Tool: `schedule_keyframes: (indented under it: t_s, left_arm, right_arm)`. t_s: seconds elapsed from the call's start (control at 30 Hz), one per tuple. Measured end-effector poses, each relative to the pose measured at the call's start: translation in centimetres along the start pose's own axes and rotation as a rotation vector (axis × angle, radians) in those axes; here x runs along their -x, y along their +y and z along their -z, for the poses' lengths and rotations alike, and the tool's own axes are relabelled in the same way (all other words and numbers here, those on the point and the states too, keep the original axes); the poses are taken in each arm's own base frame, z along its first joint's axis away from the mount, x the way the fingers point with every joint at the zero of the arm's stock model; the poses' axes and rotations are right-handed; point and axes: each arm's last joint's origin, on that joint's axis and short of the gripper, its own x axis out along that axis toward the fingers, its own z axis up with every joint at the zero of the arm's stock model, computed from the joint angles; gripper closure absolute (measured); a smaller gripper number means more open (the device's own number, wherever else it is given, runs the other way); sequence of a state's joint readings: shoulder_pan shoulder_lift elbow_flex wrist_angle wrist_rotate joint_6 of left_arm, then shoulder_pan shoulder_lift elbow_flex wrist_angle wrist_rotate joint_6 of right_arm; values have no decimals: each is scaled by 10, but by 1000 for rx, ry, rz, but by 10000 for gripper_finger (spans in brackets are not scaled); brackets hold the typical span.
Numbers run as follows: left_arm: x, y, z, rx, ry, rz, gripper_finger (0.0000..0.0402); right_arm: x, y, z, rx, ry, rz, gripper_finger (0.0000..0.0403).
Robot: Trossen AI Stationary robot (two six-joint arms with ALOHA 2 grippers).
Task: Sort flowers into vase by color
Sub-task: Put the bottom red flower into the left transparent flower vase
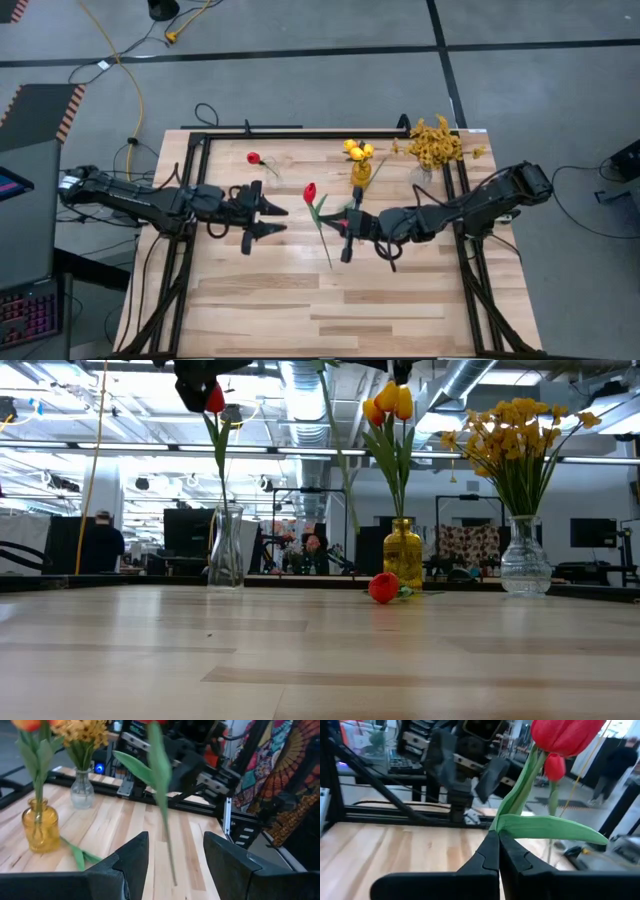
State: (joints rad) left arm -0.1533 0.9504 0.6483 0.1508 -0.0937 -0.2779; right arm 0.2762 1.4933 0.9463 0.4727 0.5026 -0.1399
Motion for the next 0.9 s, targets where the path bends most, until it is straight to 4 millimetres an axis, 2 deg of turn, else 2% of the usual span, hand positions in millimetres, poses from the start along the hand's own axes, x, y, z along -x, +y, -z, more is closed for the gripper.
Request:
schedule_keyframes:
  t_s: [0.23,0.47,0.63,0.9]
  left_arm:
    - [-5,-6,3,-41,-26,-70,226]
    - [-34,-9,11,-93,-89,-66,226]
    - [-54,-6,22,-92,-106,-134,226]
    - [-73,-6,31,-79,-170,-126,226]
  right_arm:
    - [-4,-10,-5,43,-57,41,379]
    - [-7,-16,-6,37,-69,57,379]
    - [-6,-15,-6,45,-70,53,379]
    - [-5,-11,-7,88,-77,43,379]
